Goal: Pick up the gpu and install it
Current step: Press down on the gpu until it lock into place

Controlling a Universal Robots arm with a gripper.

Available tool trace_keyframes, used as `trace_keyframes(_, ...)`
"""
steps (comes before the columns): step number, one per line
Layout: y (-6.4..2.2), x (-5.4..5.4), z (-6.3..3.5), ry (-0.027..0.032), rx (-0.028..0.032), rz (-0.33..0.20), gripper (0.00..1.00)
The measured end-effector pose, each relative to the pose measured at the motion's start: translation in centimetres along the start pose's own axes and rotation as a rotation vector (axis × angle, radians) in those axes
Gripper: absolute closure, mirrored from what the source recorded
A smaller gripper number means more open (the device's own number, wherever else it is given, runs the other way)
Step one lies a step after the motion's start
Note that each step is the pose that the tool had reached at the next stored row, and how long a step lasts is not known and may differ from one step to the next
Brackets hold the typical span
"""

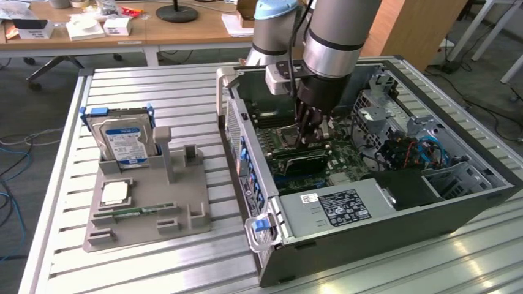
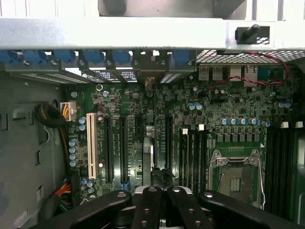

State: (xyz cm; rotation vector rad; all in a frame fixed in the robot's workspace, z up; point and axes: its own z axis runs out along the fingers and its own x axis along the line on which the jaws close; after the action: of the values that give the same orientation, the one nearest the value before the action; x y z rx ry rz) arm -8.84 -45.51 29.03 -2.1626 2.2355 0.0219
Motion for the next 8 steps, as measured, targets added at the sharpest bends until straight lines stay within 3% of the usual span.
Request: trace_keyframes(8, 0.00, 0.00, 0.00, 0.0000, 0.0000, 0.000, 0.90)
